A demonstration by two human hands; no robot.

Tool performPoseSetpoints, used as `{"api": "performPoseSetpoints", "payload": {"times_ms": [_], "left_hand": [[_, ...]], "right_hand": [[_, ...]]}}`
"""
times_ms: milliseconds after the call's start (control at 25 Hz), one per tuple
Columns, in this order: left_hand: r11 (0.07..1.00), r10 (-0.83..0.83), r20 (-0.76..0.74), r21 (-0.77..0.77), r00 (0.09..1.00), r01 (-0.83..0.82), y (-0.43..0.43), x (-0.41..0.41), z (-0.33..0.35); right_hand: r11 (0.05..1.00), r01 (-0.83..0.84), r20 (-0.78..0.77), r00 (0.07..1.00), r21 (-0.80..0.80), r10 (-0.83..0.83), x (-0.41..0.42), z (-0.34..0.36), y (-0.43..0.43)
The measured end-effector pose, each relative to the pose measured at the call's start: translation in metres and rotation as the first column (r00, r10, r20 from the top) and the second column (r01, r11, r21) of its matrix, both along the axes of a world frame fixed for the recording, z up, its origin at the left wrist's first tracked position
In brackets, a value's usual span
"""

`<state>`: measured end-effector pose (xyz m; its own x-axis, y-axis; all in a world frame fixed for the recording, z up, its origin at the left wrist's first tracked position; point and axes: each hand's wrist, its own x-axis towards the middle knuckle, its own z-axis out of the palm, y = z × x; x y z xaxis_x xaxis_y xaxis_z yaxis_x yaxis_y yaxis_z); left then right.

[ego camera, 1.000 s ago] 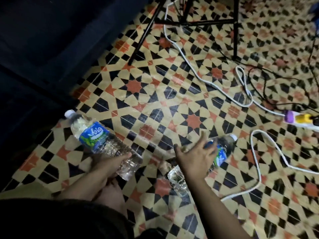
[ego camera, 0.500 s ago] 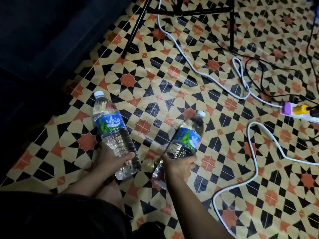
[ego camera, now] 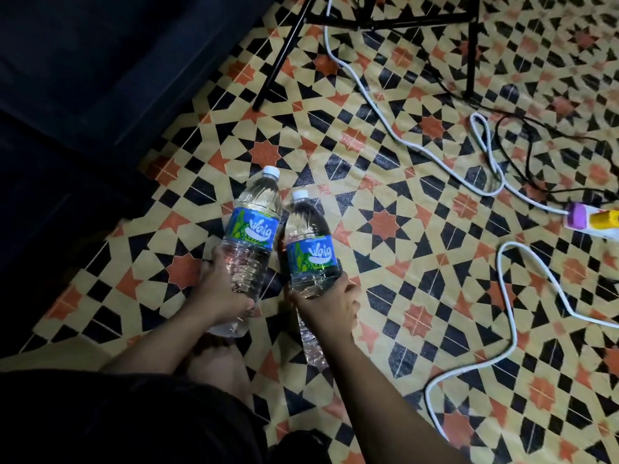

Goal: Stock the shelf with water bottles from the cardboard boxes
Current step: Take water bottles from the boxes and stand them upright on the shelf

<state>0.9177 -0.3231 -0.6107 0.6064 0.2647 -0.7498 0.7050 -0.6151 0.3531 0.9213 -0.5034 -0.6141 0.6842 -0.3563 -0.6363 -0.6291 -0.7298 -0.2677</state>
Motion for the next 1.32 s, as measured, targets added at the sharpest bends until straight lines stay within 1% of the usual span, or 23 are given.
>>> {"api": "performPoseSetpoints", "payload": {"times_ms": [80,160,240,320,400,440,560,680,760,800,880,960,1040,1120,1240,1320], "left_hand": [[0.992,0.065,-0.038,-0.102,0.997,-0.068,0.005,0.006,-0.002],[0.978,0.149,-0.041,-0.141,0.988,-0.154,0.005,0.009,-0.004],[0.980,0.175,0.035,-0.104,0.984,-0.171,0.002,0.010,-0.005],[0.993,0.114,0.101,-0.022,0.988,-0.112,0.001,0.010,-0.003],[0.997,0.079,0.056,0.018,0.995,-0.080,0.007,0.013,0.000],[0.997,0.073,-0.003,-0.001,0.997,-0.073,0.013,0.014,0.000],[0.984,0.074,-0.122,-0.152,0.990,-0.092,0.025,0.020,0.000],[0.971,0.097,-0.200,-0.196,0.975,-0.136,0.022,0.030,-0.007],[0.961,0.153,-0.168,-0.206,0.974,-0.186,0.008,0.034,-0.010],[0.966,0.180,-0.116,-0.164,0.977,-0.197,0.001,0.032,-0.013],[0.976,0.216,0.017,-0.033,0.976,-0.215,-0.008,0.024,-0.019],[0.967,0.247,0.116,0.039,0.962,-0.253,-0.006,0.020,-0.022],[0.960,0.255,0.136,0.079,0.957,-0.267,-0.004,0.022,-0.023],[0.960,0.256,0.129,0.085,0.958,-0.268,-0.001,0.025,-0.023],[0.943,0.330,0.125,0.000,0.936,-0.332,0.008,0.024,-0.017],[0.934,0.356,0.130,-0.019,0.926,-0.356,0.015,0.017,-0.008]], "right_hand": [[0.998,0.044,-0.032,0.999,0.035,-0.042,0.006,0.000,0.002],[0.995,0.079,-0.032,0.997,0.053,-0.077,0.010,-0.001,0.006],[0.995,0.095,-0.047,0.995,0.036,-0.093,0.009,-0.002,0.012],[0.997,0.071,-0.055,0.996,-0.003,-0.071,0.005,0.001,0.021],[0.998,0.055,-0.067,0.996,-0.009,-0.056,0.004,0.001,0.025],[0.997,0.071,-0.081,0.994,0.015,-0.070,0.005,0.001,0.024],[0.986,0.128,-0.088,0.989,0.105,-0.119,0.007,-0.002,0.019],[0.992,0.098,-0.021,0.995,0.084,-0.096,0.003,-0.001,0.022],[0.995,0.073,0.024,0.997,0.065,-0.074,0.000,0.000,0.024],[0.996,0.070,0.037,0.997,0.062,-0.073,0.000,-0.001,0.024],[0.995,0.079,0.050,0.995,0.068,-0.082,0.001,-0.002,0.023],[0.994,0.089,0.062,0.994,0.057,-0.093,0.001,-0.005,0.026],[0.996,0.084,0.065,0.994,0.020,-0.085,0.003,-0.005,0.032],[0.997,0.078,0.055,0.995,0.027,-0.080,0.006,-0.005,0.035],[0.994,0.088,0.041,0.995,0.071,-0.091,0.013,-0.002,0.033],[0.991,0.104,0.031,0.994,0.087,-0.107,0.017,0.003,0.030]]}}
